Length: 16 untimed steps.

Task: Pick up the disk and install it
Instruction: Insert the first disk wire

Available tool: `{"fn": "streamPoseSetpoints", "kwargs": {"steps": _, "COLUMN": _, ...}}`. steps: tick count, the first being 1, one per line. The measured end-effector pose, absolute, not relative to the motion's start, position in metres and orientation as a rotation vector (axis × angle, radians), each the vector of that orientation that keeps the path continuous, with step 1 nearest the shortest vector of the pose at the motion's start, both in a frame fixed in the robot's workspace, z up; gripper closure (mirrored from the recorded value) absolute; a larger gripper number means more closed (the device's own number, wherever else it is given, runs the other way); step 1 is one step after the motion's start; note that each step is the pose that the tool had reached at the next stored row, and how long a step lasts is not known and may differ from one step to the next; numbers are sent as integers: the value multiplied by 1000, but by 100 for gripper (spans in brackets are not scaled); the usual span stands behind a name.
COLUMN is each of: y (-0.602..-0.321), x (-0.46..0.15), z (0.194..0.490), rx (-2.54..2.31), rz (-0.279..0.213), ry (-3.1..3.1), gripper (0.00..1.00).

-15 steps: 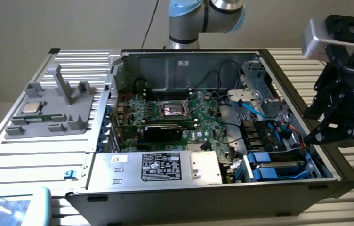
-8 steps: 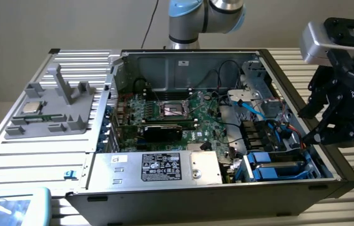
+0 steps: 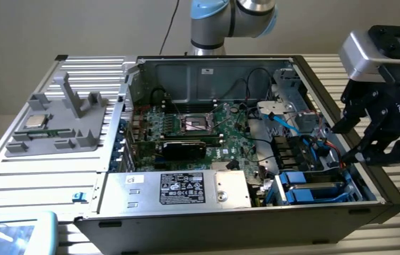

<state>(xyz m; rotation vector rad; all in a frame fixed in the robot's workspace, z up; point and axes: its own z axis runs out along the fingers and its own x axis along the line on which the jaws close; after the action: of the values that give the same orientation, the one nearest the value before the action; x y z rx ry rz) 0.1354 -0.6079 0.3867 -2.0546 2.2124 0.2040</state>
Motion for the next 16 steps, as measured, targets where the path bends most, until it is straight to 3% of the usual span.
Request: {"fn": "streamPoseSetpoints", "kwargs": {"steps": 16, "y": -612, "x": 137, "z": 386, "rx": -2290, "rz": 224, "ry": 1989, "gripper": 47}}
